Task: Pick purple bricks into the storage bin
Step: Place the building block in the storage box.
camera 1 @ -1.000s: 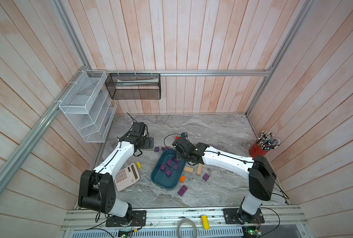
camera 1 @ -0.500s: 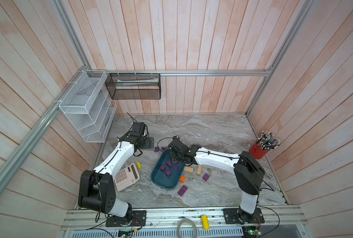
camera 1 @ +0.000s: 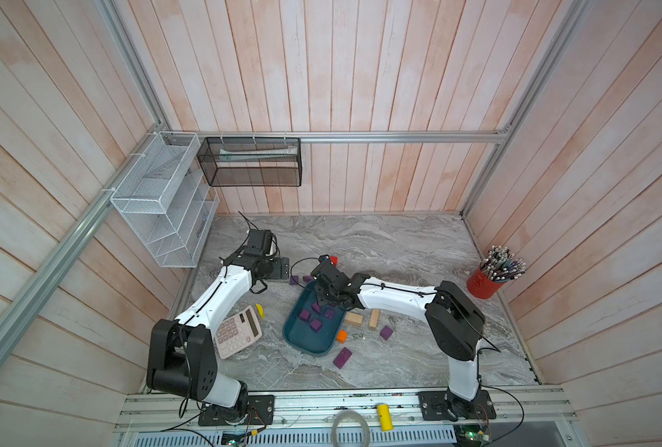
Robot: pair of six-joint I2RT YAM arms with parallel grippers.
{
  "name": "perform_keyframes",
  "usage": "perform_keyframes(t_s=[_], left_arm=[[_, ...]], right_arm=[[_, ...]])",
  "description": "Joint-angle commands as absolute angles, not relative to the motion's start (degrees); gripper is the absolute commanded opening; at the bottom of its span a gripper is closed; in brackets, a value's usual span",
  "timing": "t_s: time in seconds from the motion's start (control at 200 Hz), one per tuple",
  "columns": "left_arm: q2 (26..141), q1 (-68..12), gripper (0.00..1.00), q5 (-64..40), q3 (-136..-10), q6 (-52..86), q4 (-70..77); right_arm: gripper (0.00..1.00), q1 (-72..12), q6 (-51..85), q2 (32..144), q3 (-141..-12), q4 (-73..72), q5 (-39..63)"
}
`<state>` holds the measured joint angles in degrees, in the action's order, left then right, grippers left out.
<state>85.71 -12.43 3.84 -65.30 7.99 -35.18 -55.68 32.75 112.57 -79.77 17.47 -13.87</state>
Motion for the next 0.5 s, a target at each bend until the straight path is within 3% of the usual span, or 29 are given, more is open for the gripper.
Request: perform_keyframes(t_s=[0.0, 0.495], left_arm=[[84.9, -12.3, 1.00, 2.7, -66.4, 8.3, -35.7], [85.1, -12.2, 1.00, 2.0, -66.4, 8.3, -35.7]], right_arm=[[0.27, -55.9, 31.5, 113.9, -81.4, 15.6, -16.4], [0.30, -55.8, 31.1, 118.1, -83.5, 15.3, -17.0]])
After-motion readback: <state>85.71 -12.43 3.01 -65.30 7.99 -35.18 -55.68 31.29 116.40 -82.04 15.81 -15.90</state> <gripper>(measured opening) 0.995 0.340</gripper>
